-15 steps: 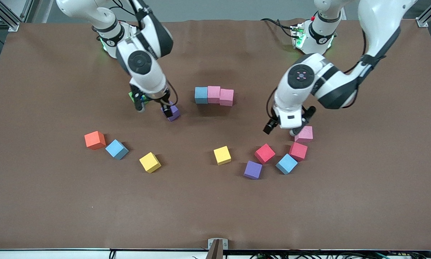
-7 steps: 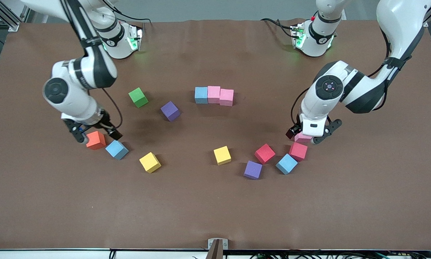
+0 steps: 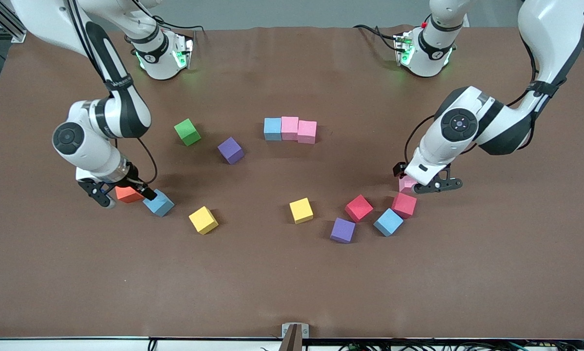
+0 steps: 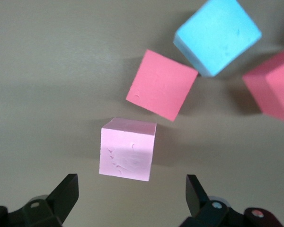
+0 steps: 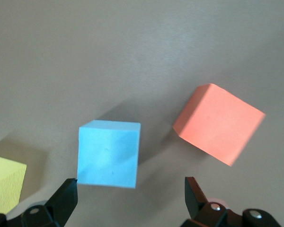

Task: Arrange 11 blocks into digit 3
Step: 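Grasp a blue cube with the right gripper while the left gripper grasps pink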

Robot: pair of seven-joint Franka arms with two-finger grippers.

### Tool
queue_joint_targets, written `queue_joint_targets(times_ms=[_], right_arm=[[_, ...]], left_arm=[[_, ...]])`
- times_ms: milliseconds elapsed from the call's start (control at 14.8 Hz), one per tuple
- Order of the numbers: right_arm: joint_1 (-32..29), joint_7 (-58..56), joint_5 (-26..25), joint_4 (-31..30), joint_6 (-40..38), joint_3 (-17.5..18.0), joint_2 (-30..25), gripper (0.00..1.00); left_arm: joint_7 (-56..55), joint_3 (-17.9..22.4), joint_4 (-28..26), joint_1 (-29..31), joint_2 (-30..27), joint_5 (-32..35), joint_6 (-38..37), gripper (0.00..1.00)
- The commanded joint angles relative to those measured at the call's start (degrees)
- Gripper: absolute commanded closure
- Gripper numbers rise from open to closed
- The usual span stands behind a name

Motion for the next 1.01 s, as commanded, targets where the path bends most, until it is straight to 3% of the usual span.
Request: queue_joint_targets(times_ms=[0,135,406,946], right_arm=[[-0.63,-0.78,-0.48,0.88,3.65,0.55,3.04,0.0],[-0.72,-0.78,-0.48,2.81,3.75,0.55,4.72,0.0],[-0.29,-0.69,-0.04,5.19,3.75,0.64,6.39,0.0],[0.25,-0.07,-0.04,6.95,2.78,0.73,9.73,0.0]], left_arm=[[3.66,-0.32,-3.34,1.05,0.02,3.32,3.89,0.0],[3.66,0.29,-5.19,1.75,1.34,7.19,7.24,0.0],[4.44,0.91,-6.25,1.84,2.22,7.82,7.6,0.0],[4.19,3.8,-3.36,1.4,8.8,11.6,7.78,0.0]])
